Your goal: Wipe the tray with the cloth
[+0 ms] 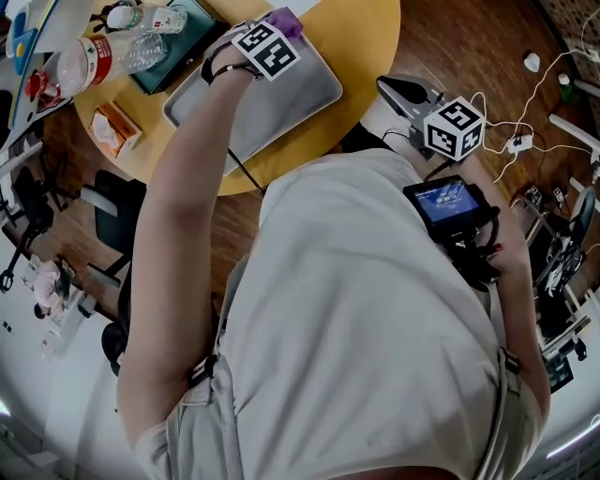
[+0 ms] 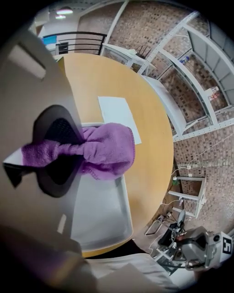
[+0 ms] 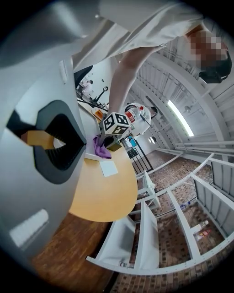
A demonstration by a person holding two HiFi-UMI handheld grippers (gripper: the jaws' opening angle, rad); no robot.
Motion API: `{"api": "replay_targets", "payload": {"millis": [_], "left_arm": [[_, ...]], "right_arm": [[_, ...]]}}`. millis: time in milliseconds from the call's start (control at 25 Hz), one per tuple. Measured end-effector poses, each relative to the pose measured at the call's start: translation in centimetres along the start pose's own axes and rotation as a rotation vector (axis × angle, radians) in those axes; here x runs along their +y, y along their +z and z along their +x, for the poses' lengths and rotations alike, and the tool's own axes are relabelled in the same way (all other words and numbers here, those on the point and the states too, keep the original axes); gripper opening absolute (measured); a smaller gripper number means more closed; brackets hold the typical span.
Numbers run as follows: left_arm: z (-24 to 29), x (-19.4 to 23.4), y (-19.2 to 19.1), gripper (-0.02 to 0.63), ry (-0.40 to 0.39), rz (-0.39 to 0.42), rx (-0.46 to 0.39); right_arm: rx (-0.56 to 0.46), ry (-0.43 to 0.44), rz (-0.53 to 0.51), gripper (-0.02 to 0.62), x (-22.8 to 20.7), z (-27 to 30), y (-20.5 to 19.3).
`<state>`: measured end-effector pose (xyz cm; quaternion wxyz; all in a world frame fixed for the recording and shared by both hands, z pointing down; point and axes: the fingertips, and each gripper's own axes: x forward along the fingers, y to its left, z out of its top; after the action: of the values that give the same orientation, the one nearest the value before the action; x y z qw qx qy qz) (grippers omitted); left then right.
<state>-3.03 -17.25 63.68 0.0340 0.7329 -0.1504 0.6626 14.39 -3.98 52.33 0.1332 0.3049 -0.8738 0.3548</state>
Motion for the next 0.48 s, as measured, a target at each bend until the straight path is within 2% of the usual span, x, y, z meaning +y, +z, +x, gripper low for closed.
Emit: {"api": "replay_targets", "payload": {"millis": [360,480], "left_arm": [[-0.2,-0.3,-0.9,0.058,0.011,0.003,0.019],[-0.2,-0.8,-2.6,0.058,0.020,-0.019,0.028]], "right_arm": [[-0.001,0.011,-0.006,0.002,0.8,0.5,-0.4],[0.000,0.024,-0.018,0.002,1.0,0.7,-0.3]]}}
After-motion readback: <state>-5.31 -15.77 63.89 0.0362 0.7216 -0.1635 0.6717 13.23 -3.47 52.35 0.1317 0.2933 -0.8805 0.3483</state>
